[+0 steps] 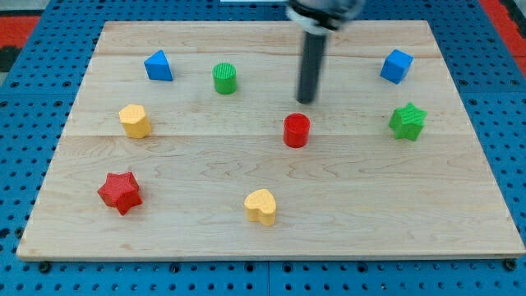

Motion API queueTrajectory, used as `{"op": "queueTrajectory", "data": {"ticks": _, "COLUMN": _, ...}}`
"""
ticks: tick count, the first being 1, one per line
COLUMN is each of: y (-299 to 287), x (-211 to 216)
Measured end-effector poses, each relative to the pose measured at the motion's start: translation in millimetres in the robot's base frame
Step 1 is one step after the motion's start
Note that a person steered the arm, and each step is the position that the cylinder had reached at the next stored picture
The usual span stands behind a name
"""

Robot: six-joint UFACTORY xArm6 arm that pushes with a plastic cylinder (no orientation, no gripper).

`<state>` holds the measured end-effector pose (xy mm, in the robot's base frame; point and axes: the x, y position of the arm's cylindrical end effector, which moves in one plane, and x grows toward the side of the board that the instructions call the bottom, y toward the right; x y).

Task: Point your arm at the blue cube

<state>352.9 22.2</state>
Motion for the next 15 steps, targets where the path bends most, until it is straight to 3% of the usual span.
{"op": "queueTrajectory", "data": {"ticks": 2, "y": -170.9, "x": 35.3}}
{"op": "queueTrajectory", "data": {"ticks": 4, "y": -257.5, "x": 42.6}}
{"op": "queueTrajectory", "data": {"ticks": 6, "y": -118.0, "x": 107.7}}
{"op": "queueTrajectory", "data": {"ticks": 7, "y": -107.5, "x": 83.8}}
{"op": "queueTrajectory", "data": {"ticks": 9, "y": -81.6, "x": 156.8}}
{"op": "queueTrajectory", "data": {"ticks": 12, "y": -81.6, "x": 155.8}}
{"op": "queueTrajectory", "data": {"ticks": 14, "y": -85.0, "x": 188.0}}
{"op": "queueTrajectory", "data": {"ticks": 15, "y": -79.7, "x": 170.7}}
